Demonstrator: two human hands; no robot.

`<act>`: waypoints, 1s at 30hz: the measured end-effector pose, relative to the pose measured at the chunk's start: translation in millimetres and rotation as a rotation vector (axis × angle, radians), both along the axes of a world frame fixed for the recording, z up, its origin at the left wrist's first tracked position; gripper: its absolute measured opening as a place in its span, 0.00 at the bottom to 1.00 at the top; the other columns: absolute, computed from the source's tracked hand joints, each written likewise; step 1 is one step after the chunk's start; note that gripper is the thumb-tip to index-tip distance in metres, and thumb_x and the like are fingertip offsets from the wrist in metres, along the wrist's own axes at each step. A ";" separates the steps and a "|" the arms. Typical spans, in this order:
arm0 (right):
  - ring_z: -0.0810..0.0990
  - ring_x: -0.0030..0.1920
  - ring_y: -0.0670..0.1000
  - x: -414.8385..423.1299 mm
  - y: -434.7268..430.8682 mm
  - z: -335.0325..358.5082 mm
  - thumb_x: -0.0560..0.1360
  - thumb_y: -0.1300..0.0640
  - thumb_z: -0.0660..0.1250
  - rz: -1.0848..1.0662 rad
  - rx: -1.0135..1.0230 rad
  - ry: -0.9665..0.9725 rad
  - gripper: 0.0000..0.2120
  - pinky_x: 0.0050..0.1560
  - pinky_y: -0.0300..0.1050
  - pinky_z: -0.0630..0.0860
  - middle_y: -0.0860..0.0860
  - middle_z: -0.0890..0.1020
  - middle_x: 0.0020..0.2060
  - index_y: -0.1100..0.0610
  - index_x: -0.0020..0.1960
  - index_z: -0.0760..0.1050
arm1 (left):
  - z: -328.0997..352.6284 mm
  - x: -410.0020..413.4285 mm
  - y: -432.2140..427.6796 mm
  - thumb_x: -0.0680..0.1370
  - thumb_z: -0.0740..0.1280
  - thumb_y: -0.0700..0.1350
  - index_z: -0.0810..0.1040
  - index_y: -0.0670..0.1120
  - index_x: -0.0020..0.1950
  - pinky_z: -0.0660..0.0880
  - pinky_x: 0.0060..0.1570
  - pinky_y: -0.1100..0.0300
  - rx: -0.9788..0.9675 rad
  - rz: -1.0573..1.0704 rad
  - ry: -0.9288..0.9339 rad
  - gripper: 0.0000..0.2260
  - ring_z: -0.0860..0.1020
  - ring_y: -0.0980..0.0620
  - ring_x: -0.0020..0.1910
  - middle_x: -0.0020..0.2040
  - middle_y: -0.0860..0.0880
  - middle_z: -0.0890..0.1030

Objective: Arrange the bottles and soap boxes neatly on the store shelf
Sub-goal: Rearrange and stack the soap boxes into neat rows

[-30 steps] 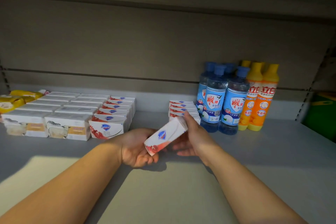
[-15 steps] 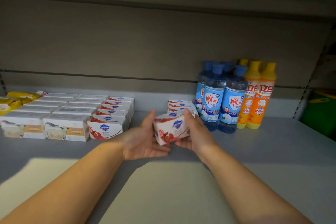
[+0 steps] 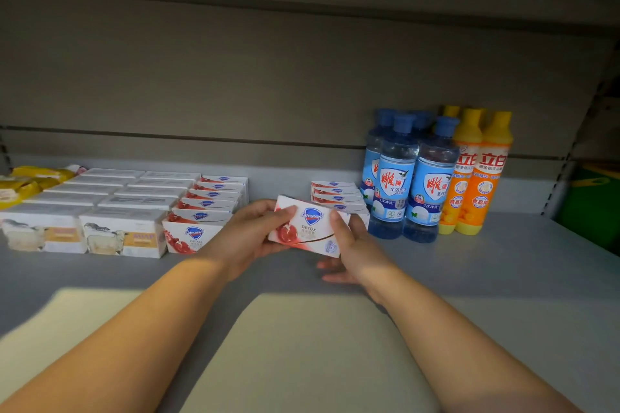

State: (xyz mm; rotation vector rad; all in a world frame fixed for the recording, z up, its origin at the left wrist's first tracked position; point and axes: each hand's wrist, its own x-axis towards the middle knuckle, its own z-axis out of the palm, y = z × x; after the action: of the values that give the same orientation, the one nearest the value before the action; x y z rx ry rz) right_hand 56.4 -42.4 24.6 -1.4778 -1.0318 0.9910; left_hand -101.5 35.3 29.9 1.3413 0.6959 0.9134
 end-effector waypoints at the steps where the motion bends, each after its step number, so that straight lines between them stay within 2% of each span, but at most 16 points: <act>1: 0.82 0.40 0.47 2.7 -0.4 0.8 0.76 0.42 0.60 -0.018 0.096 -0.075 0.08 0.39 0.46 0.82 0.51 0.80 0.50 0.45 0.50 0.67 | -2.0 -3.6 2.7 0.75 0.70 0.44 0.79 0.42 0.55 0.80 0.45 0.59 0.097 0.003 0.053 0.11 0.83 0.50 0.49 0.50 0.44 0.84; 3: 0.80 0.50 0.46 13.6 -0.5 2.8 0.73 0.51 0.69 -0.022 0.319 -0.301 0.09 0.51 0.43 0.79 0.47 0.79 0.53 0.45 0.50 0.70 | -4.6 -11.4 6.9 0.71 0.73 0.40 0.80 0.46 0.54 0.78 0.48 0.64 0.373 0.027 0.166 0.12 0.83 0.54 0.50 0.50 0.51 0.85; 6: 0.73 0.57 0.43 27.1 -2.3 3.7 0.66 0.62 0.76 0.048 0.580 -0.635 0.19 0.58 0.32 0.71 0.43 0.74 0.54 0.54 0.55 0.76 | -9.2 -16.7 8.1 0.66 0.76 0.34 0.80 0.49 0.54 0.75 0.52 0.68 0.705 0.133 0.186 0.19 0.80 0.57 0.51 0.50 0.56 0.84; 8: 0.70 0.61 0.42 29.0 -3.1 2.8 0.65 0.67 0.75 -0.007 0.756 -0.764 0.20 0.61 0.28 0.65 0.44 0.71 0.57 0.59 0.55 0.78 | -8.4 -15.4 6.3 0.66 0.77 0.35 0.80 0.44 0.56 0.72 0.58 0.69 1.036 0.296 0.219 0.20 0.76 0.57 0.57 0.56 0.50 0.80; 10: 0.70 0.62 0.46 28.2 -3.1 4.0 0.64 0.70 0.73 -0.124 0.887 -0.847 0.19 0.62 0.27 0.64 0.49 0.70 0.59 0.60 0.55 0.78 | -4.9 -13.9 2.7 0.65 0.77 0.36 0.80 0.37 0.55 0.69 0.61 0.69 1.307 0.433 0.251 0.20 0.73 0.54 0.59 0.57 0.41 0.78; 12: 0.70 0.62 0.48 24.9 -3.5 6.8 0.65 0.70 0.71 -0.193 0.955 -0.911 0.21 0.62 0.31 0.65 0.54 0.71 0.60 0.57 0.56 0.76 | -0.9 -13.2 -2.0 0.64 0.76 0.39 0.80 0.34 0.52 0.72 0.59 0.61 1.443 0.511 0.283 0.18 0.72 0.49 0.58 0.56 0.37 0.78; 14: 0.68 0.62 0.44 23.8 -3.2 7.5 0.65 0.69 0.71 -0.187 0.974 -0.923 0.20 0.62 0.31 0.65 0.54 0.74 0.59 0.59 0.56 0.76 | 0.4 -14.0 -3.3 0.65 0.74 0.41 0.79 0.34 0.52 0.70 0.60 0.62 1.469 0.504 0.303 0.18 0.72 0.50 0.58 0.56 0.41 0.78; 16: 0.71 0.57 0.40 25.6 -4.2 8.0 0.64 0.65 0.75 -0.120 0.877 -0.799 0.18 0.59 0.27 0.66 0.49 0.76 0.55 0.62 0.54 0.78 | -1.2 -15.8 -4.6 0.69 0.75 0.44 0.80 0.38 0.53 0.69 0.57 0.71 1.291 0.407 0.248 0.17 0.74 0.59 0.55 0.55 0.50 0.79; 17: 0.75 0.53 0.41 26.4 -5.5 8.3 0.64 0.63 0.76 -0.072 0.777 -0.686 0.17 0.55 0.29 0.69 0.46 0.78 0.51 0.59 0.52 0.78 | -2.4 -16.8 -5.4 0.71 0.74 0.46 0.79 0.41 0.53 0.71 0.53 0.72 1.125 0.336 0.187 0.14 0.77 0.62 0.51 0.52 0.53 0.80; 19: 0.77 0.41 0.44 23.6 -8.6 8.5 0.68 0.60 0.75 -0.003 0.561 -0.485 0.09 0.45 0.36 0.74 0.46 0.80 0.40 0.55 0.44 0.77 | -4.1 -16.3 -8.4 0.74 0.69 0.46 0.80 0.46 0.47 0.75 0.44 0.66 0.712 0.188 0.099 0.06 0.80 0.61 0.42 0.43 0.53 0.83; 20: 0.77 0.38 0.45 20.4 -9.2 9.2 0.70 0.58 0.73 0.004 0.450 -0.409 0.06 0.41 0.38 0.73 0.47 0.80 0.37 0.55 0.41 0.76 | -5.5 -13.5 -8.6 0.76 0.67 0.49 0.80 0.46 0.43 0.74 0.40 0.64 0.536 0.169 0.117 0.07 0.80 0.59 0.37 0.37 0.52 0.83; 21: 0.78 0.36 0.46 17.3 -8.9 9.4 0.73 0.54 0.70 0.013 0.315 -0.302 0.07 0.38 0.40 0.74 0.49 0.81 0.36 0.55 0.40 0.75 | -7.6 -11.1 -6.5 0.76 0.65 0.53 0.80 0.46 0.40 0.73 0.36 0.63 0.376 0.150 0.154 0.12 0.79 0.56 0.32 0.34 0.50 0.82; 23: 0.81 0.32 0.47 11.1 -8.8 10.4 0.75 0.47 0.65 0.060 0.027 -0.001 0.10 0.33 0.42 0.78 0.50 0.83 0.33 0.54 0.42 0.76 | -8.5 -7.9 -4.9 0.77 0.61 0.59 0.81 0.46 0.38 0.70 0.28 0.63 0.048 0.069 0.212 0.19 0.73 0.51 0.24 0.29 0.45 0.78; 24: 0.81 0.28 0.47 10.2 -8.9 11.7 0.76 0.46 0.63 0.076 -0.102 0.119 0.12 0.29 0.41 0.78 0.51 0.82 0.29 0.54 0.43 0.76 | -7.8 -7.1 -4.0 0.79 0.59 0.58 0.81 0.45 0.38 0.68 0.24 0.65 -0.093 0.018 0.241 0.20 0.70 0.51 0.22 0.26 0.45 0.75; 27: 0.77 0.22 0.45 17.4 -9.5 12.4 0.77 0.42 0.58 0.135 -0.351 0.276 0.20 0.23 0.38 0.75 0.49 0.76 0.21 0.56 0.42 0.77 | -5.9 -7.6 0.8 0.80 0.56 0.55 0.75 0.44 0.35 0.66 0.21 0.68 -0.244 -0.073 0.398 0.21 0.68 0.55 0.19 0.23 0.48 0.72; 30: 0.77 0.23 0.44 26.8 -7.5 9.9 0.77 0.41 0.57 0.209 -0.402 0.317 0.22 0.24 0.37 0.77 0.49 0.78 0.23 0.58 0.48 0.79 | -3.9 -5.0 -0.2 0.80 0.55 0.60 0.77 0.41 0.38 0.73 0.24 0.66 -0.269 -0.129 0.419 0.25 0.75 0.52 0.22 0.26 0.45 0.77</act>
State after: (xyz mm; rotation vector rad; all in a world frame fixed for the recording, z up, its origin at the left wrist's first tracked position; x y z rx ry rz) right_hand 83.2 -49.8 34.5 -1.4815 -0.7955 1.5990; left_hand -106.5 35.2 26.0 1.3279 1.0015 0.4169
